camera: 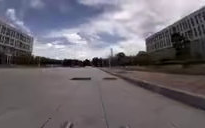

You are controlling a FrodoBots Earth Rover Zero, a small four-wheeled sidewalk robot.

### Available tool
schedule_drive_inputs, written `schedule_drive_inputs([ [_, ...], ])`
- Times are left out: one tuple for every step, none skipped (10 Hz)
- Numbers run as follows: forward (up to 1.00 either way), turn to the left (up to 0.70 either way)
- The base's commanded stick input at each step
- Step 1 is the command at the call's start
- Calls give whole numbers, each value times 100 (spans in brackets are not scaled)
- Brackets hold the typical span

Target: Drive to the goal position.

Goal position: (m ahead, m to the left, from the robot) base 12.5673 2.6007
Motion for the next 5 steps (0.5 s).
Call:
schedule_drive_inputs([
  [100, 0],
  [100, 0],
  [100, 37],
  [100, 34],
  [100, 21],
])
